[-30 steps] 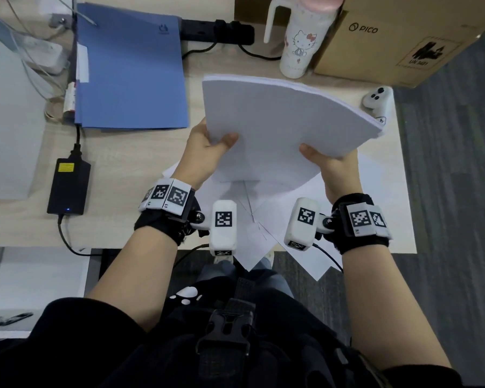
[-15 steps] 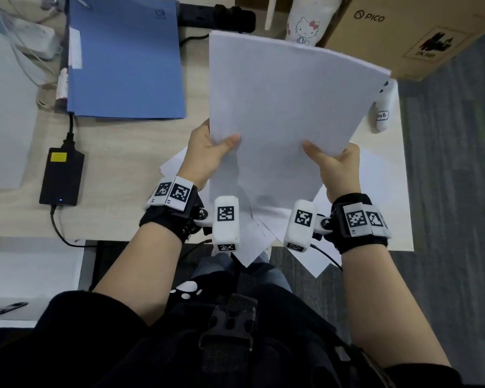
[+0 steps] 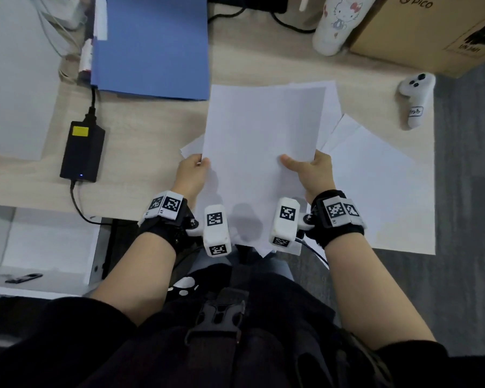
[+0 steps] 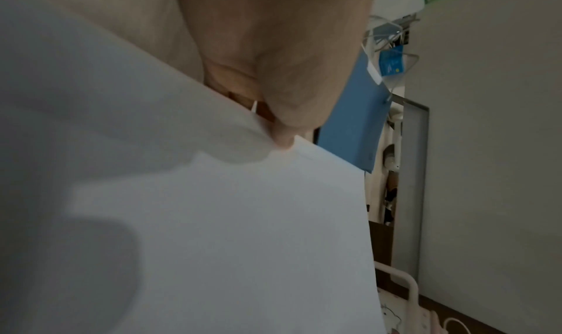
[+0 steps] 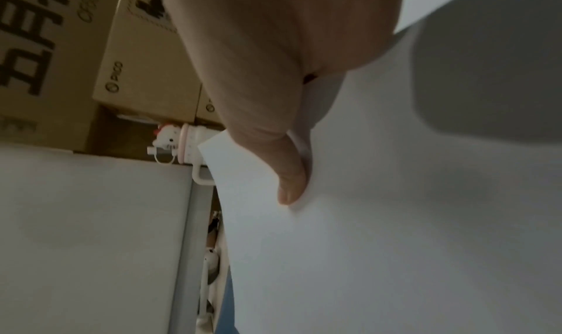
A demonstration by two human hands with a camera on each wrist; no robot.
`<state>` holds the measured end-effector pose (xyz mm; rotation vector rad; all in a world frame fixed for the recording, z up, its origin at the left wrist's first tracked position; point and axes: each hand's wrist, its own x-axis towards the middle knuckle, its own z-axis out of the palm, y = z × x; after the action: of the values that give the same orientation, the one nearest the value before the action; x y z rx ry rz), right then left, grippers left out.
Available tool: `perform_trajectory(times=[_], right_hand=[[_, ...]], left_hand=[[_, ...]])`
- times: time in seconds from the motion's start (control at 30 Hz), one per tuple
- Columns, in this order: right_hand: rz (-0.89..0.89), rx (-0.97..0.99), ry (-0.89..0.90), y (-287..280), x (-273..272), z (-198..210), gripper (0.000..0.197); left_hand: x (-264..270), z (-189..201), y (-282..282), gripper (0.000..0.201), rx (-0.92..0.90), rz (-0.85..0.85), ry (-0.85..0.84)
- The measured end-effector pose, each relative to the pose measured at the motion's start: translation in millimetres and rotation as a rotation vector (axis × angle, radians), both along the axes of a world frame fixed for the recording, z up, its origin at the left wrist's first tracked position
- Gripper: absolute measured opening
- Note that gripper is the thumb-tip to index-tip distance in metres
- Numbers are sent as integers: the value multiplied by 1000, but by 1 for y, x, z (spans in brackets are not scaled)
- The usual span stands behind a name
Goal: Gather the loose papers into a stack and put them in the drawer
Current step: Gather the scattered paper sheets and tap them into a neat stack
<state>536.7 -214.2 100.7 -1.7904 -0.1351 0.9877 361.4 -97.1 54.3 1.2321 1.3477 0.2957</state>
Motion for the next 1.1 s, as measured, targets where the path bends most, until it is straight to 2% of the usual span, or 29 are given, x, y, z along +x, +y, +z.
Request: perform_trajectory(times=[0.13, 0.3, 0.47, 0.7, 0.77, 0.87, 0.9, 0.97, 1.03, 1.1], right_hand=[[52, -29, -6, 21, -23, -11, 35], [184, -34, 86, 44, -46, -21, 36], [338, -12, 226, 61, -72, -26, 47], [355, -61, 276, 58, -84, -37, 53], [337, -52, 274, 51, -82, -39, 51], [256, -19, 230, 37, -75, -36, 44], [203, -3, 208, 33, -73, -34, 42], [62, 15, 144, 21, -66, -32, 39], [-97, -1, 50, 9, -57, -34, 30], [-216, -67, -88, -4, -48, -40, 20]], left_hand=[[-24, -15, 15, 21, 140, 141, 71], [-55, -20, 39, 23, 259, 258, 186], [-86, -30, 54, 22, 277, 326, 268], [-98, -37, 55, 35, 270, 309, 352], [-94, -38, 54, 39, 257, 300, 384], [-81, -32, 48, 49, 242, 228, 580], [-76, -28, 45, 52, 263, 195, 595], [-62, -24, 39, 52, 341, 116, 507], [-48, -24, 31, 47, 423, -2, 346], [-31, -24, 21, 43, 406, -95, 168]])
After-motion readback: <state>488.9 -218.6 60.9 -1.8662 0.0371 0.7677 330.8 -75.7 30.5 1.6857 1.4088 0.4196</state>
